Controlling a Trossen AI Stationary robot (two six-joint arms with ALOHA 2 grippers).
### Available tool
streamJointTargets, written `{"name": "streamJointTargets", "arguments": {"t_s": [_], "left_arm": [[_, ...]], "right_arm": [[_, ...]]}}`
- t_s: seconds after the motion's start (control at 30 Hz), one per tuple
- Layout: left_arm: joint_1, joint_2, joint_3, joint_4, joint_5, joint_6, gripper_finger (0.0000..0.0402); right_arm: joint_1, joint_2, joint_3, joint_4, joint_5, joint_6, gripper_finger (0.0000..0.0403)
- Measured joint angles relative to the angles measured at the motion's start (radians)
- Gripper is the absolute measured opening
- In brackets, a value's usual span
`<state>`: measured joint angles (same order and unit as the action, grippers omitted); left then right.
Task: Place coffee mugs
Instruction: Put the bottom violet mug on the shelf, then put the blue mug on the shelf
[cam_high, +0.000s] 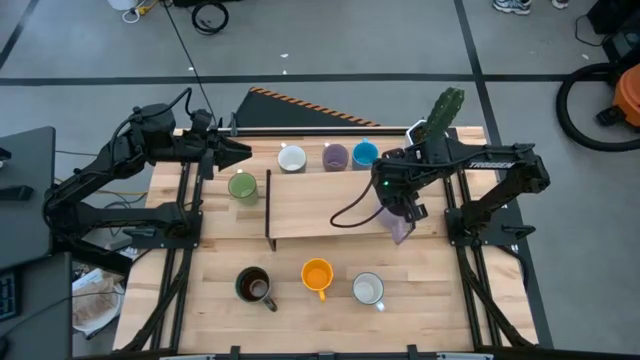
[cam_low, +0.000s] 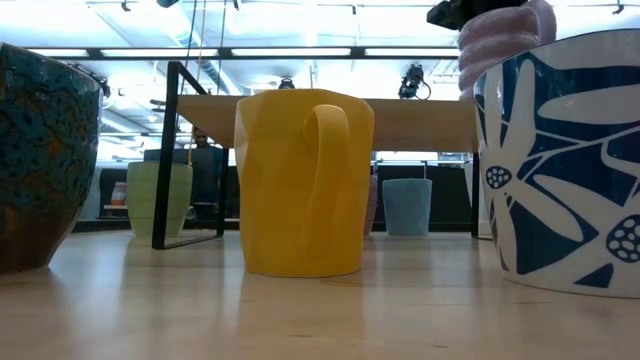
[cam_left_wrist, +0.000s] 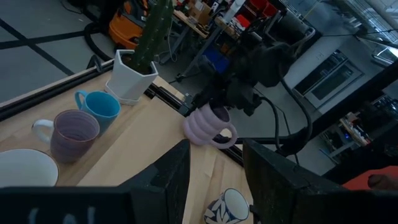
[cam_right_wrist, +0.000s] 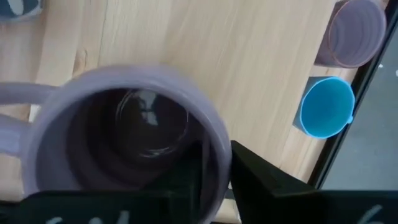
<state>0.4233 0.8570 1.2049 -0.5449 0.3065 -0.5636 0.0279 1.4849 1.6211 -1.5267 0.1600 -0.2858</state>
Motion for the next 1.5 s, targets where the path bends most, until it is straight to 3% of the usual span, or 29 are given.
{"name": "streamJointTargets", "arguments": {"t_s": [0.37,0.6,1.0,1.3,1.5], "left_arm": [[0.0,0.0,0.0,0.0,0.0,0.0,0.0153],[0.0,0.0,0.0,0.0,0.0,-0.001,0.0153],[0.0,0.0,0.0,0.001,-0.066,-0.026,0.0153],[0.001,0.015,0.0,-0.007,-0.078,0.0,0.0153],[0.001,0.035,0.0,-0.009,-0.173,0.05,0.0153]], "right_arm": [[0.0,0.0,0.102,-0.026,0.011,0.041,0.0151],[-0.017,0.0,0.196,-0.044,0.035,0.112,0.0168],[-0.243,0.035,0.23,0.036,-0.047,0.14,0.0162],[-0.445,0.165,0.23,0.128,-0.098,-0.026,0.0161],[-0.581,0.276,0.23,0.193,-0.163,-0.163,0.0161]]}}
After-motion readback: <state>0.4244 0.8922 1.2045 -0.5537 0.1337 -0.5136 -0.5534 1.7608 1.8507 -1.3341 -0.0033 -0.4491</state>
